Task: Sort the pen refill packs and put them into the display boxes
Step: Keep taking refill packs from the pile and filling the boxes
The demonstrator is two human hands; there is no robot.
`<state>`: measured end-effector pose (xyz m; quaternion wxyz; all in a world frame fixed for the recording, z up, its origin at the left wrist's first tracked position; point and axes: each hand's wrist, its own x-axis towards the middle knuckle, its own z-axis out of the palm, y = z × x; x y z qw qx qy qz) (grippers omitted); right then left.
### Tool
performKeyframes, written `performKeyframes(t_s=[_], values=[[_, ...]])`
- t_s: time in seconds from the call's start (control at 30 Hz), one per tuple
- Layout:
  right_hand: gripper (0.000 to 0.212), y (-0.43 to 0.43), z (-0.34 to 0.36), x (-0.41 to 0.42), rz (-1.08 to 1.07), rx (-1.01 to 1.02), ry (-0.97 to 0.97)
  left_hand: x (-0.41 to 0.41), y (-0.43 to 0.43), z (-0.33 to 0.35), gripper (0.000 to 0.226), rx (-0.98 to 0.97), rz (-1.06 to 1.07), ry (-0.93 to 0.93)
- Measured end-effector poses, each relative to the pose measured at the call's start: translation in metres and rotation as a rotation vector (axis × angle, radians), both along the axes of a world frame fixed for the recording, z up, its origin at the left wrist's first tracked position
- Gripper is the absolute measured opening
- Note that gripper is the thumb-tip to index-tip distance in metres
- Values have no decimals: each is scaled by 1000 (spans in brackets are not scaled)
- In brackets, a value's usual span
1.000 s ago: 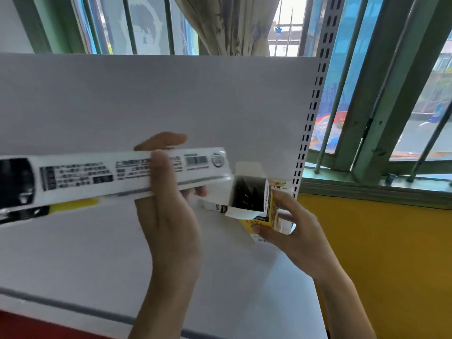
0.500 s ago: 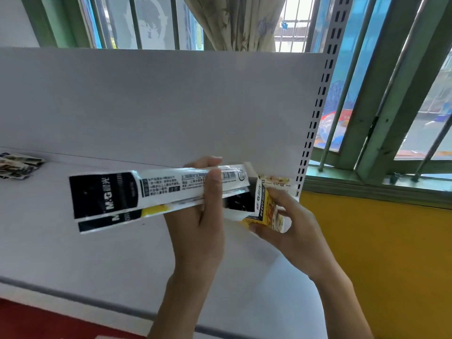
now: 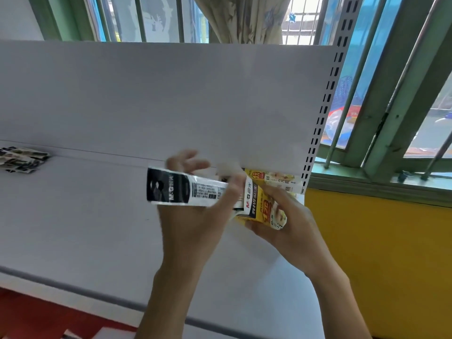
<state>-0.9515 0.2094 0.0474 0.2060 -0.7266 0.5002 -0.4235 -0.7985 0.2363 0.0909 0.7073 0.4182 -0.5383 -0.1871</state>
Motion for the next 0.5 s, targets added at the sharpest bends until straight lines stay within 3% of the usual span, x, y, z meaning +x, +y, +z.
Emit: performKeyframes(t_s=[0.07, 0.13, 0.3, 0.43, 0.5], values=[[62, -1, 0, 0, -3, 8, 0, 5, 2, 1, 32, -147, 129, 126], [61, -1, 2, 1, -8, 12, 11, 9, 1, 3, 21, -189, 173, 118], [60, 3, 5, 13, 10, -18, 118, 7, -9, -4, 12, 201, 70, -210], [61, 1, 7, 10, -39, 17, 124, 8, -1, 2, 34, 183, 105, -24], [61, 1, 10, 9, -48, 45, 126, 12, 2, 6, 19, 99, 229, -103]])
